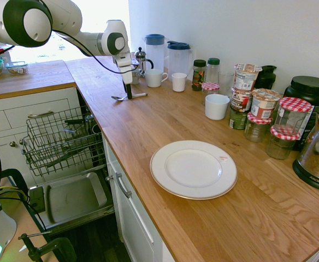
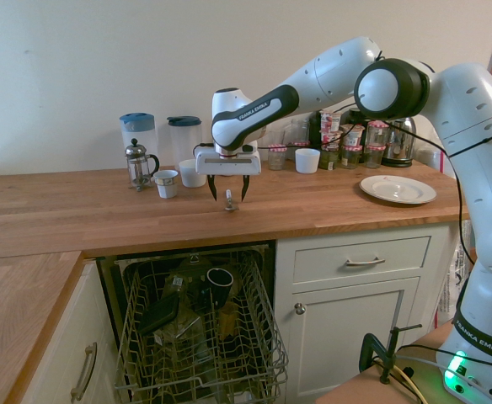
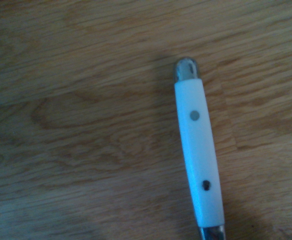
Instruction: Put the spoon in the dishwasher
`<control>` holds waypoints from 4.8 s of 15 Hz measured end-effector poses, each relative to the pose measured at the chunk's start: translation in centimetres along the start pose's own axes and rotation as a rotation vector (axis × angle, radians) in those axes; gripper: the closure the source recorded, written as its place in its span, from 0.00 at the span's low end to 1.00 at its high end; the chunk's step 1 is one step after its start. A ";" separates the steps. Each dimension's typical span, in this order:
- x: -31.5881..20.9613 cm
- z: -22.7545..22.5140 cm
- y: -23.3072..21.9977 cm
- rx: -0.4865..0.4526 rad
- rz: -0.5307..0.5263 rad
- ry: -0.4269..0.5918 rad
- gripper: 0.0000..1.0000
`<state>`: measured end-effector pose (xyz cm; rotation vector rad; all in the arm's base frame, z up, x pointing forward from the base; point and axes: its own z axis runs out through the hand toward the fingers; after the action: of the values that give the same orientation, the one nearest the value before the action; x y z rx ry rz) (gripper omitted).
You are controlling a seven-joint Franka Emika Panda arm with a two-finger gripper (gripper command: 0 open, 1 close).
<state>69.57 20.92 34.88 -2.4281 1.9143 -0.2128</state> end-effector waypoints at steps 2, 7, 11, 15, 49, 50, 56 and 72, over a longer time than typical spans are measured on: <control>0.1 0.3 0.1 -0.006 0.002 -0.003 0.00; 0.1 1.1 0.1 -0.015 -0.003 -0.007 1.00; 0.3 1.2 0.1 -0.015 -0.004 -0.017 1.00; 0.6 1.2 0.1 -0.018 -0.010 -0.040 1.00; -18.7 -9.0 25.6 0.025 -0.121 -0.027 1.00; -20.1 -7.8 28.3 0.025 -0.137 -0.026 1.00; -21.3 0.4 37.4 0.008 -0.173 -0.065 1.00; -21.4 15.0 27.6 -0.173 -0.179 -0.142 0.00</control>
<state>40.13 34.39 15.00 -2.6454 1.7241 0.1229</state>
